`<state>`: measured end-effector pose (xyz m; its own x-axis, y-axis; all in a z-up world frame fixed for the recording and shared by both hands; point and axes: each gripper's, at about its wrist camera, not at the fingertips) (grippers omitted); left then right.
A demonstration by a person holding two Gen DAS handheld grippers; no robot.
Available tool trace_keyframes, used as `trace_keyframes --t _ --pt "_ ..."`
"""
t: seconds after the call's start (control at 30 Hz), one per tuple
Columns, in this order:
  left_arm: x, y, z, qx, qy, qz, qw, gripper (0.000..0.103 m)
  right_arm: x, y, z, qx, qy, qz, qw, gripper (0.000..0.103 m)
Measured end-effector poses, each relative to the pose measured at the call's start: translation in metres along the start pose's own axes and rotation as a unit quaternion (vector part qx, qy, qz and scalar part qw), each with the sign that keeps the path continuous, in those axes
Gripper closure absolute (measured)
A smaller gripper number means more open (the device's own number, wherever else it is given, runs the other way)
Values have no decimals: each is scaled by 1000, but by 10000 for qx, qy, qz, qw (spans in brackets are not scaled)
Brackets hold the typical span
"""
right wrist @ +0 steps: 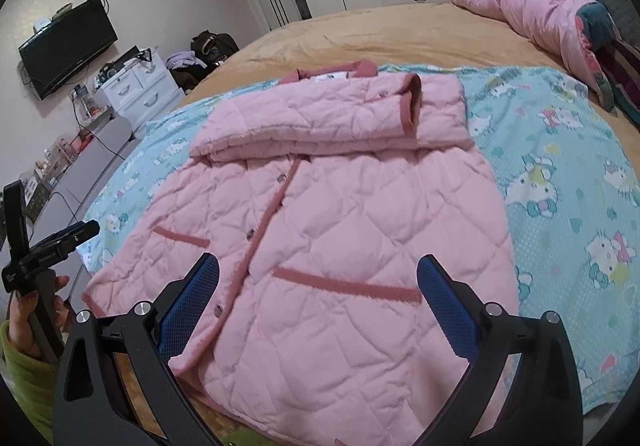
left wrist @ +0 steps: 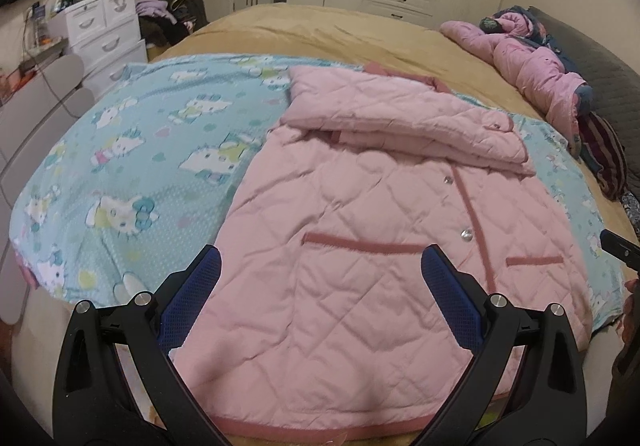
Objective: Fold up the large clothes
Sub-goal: 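Move both open tools back toward the ribbed hem of the coat, then grasp the ribbed hem of the coat with both tools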
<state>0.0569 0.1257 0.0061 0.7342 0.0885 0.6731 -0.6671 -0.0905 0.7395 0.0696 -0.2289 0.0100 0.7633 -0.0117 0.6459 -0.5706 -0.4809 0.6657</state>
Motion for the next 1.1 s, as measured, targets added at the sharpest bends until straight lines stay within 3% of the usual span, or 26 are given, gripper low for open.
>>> trace_keyframes --t 0.5,0.8,0.9,1.1 --pt "-36 -24 -59 267 483 -552 9969 9 -34 2 29 -151 -195 -349 9991 4" --pt "-64 -36 -79 76 546 -822 9951 9 -44 9 40 -182 -215 -437 9986 4" --pt "-73 -40 -81 -271 516 -865 9945 9 -47 11 45 -217 -255 -457 9984 4" --pt "-77 -45 -81 -370 626 -972 9926 9 -52 12 54 -248 -344 -483 9979 4"
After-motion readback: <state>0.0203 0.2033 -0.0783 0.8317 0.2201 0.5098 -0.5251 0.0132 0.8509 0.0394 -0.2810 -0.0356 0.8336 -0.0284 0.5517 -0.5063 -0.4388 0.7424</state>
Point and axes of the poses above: each gripper's, at about its wrist camera, not at the fingertips, and y roughly against the way its jaws point, z to its right, x to its top, and after that the axes turned 7 degrees about x, right-handed
